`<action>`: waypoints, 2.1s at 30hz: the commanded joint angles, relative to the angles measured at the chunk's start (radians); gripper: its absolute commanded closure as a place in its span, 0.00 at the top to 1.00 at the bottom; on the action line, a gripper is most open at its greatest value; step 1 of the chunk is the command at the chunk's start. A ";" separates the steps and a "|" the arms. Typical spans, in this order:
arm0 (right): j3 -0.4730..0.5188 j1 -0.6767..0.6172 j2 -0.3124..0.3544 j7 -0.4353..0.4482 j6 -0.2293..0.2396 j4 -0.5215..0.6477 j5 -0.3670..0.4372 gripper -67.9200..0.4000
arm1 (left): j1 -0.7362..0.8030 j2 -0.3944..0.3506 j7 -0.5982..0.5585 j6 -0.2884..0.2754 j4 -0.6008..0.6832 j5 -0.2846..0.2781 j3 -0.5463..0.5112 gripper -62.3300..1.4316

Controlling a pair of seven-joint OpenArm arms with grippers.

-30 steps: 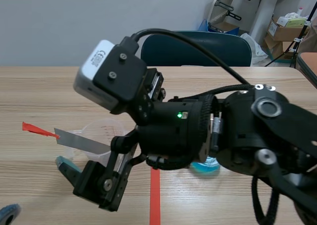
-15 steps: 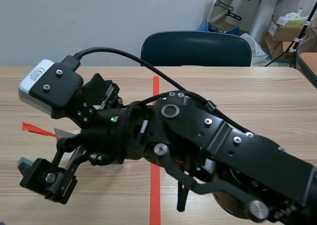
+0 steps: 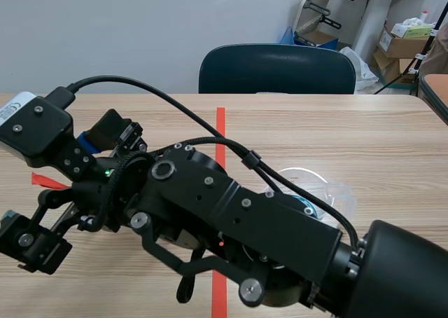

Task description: Do the redox reaction experiment

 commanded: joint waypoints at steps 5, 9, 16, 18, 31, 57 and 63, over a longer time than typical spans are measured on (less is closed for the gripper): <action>0.001 0.014 -0.011 0.015 -0.019 0.019 0.006 0.63 | 0.000 0.008 -0.011 -0.001 0.005 -0.006 0.005 1.00; 0.001 0.014 -0.018 0.015 -0.019 0.017 0.007 0.63 | 0.000 0.008 -0.011 -0.001 0.005 -0.006 0.005 1.00; 0.001 0.014 -0.055 0.007 -0.020 -0.028 0.006 0.58 | -0.003 0.008 -0.019 -0.001 0.005 -0.006 0.005 1.00; 0.001 0.014 -0.058 0.005 -0.023 -0.036 0.006 0.53 | -0.003 0.008 -0.028 -0.001 0.005 -0.006 0.005 1.00; 0.001 0.014 -0.058 0.003 -0.052 -0.037 0.007 0.20 | -0.003 0.008 -0.041 -0.001 0.005 -0.006 0.005 1.00; 0.023 -0.011 0.067 -0.060 -0.046 0.137 -0.108 0.01 | -0.008 0.008 -0.033 -0.001 0.005 -0.006 0.005 1.00; 0.061 -0.044 0.175 -0.057 -0.040 0.328 -0.108 0.01 | -0.008 0.008 -0.033 -0.001 0.005 -0.006 0.005 1.00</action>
